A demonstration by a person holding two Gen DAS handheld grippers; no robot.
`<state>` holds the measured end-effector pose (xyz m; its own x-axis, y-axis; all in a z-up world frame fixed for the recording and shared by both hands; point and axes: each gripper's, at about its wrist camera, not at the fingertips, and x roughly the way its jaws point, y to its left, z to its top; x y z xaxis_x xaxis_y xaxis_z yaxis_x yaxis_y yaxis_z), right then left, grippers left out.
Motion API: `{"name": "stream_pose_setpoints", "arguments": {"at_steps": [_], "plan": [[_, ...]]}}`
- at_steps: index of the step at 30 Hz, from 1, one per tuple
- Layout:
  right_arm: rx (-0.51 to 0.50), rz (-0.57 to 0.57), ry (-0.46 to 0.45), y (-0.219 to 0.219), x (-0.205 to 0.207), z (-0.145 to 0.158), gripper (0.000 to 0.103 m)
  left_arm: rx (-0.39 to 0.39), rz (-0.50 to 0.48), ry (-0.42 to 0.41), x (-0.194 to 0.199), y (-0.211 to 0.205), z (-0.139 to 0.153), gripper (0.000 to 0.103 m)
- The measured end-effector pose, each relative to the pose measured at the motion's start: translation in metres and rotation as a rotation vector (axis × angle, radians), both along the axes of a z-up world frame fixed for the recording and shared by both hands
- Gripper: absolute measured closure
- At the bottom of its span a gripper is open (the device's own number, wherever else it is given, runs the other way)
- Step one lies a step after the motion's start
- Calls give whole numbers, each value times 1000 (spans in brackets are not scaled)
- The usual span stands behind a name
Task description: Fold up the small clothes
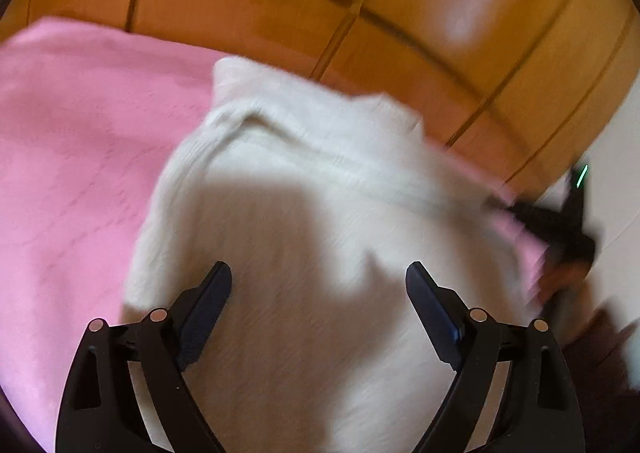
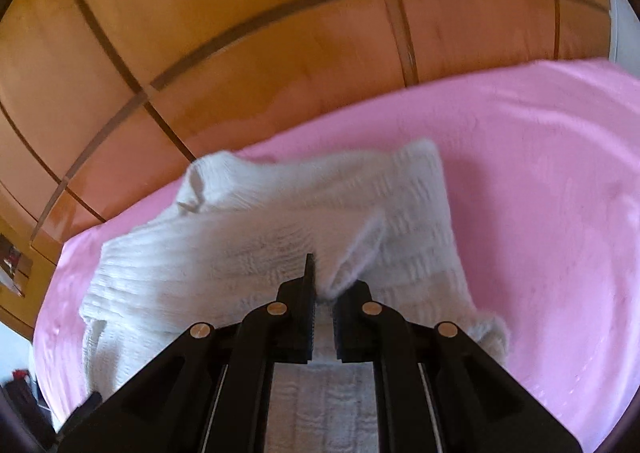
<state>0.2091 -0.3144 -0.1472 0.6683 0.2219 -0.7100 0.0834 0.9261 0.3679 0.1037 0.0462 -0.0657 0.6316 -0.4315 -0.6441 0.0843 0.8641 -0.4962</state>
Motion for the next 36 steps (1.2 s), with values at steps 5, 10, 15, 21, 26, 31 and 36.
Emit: {"name": "stream_pose_setpoints", "arguments": {"at_steps": [5, 10, 15, 21, 26, 31, 36], "plan": [[14, 16, -1, 0, -6, -2, 97, -110, 82, 4, 64, 14, 15, 15], [25, 27, -48, -4, -17, 8, 97, -124, 319, 155, 116, 54, -7, 52], [-19, 1, 19, -7, -14, -16, 97, -88, 316, 179, 95, 68, -30, 79], [-10, -34, 7, -12, -18, -10, 94, 10, 288, 162, 73, 65, -10, 79], [-54, -23, -81, -8, -35, 23, 64, 48, 305, 53, 71, 66, 20, 34], [-102, 89, -112, 31, -29, 30, 44, 16, 285, 57, 98, 74, 27, 26], [-190, 130, -78, 58, -11, 7, 32, -147, 292, 176, 146, 91, 2, 26]]}}
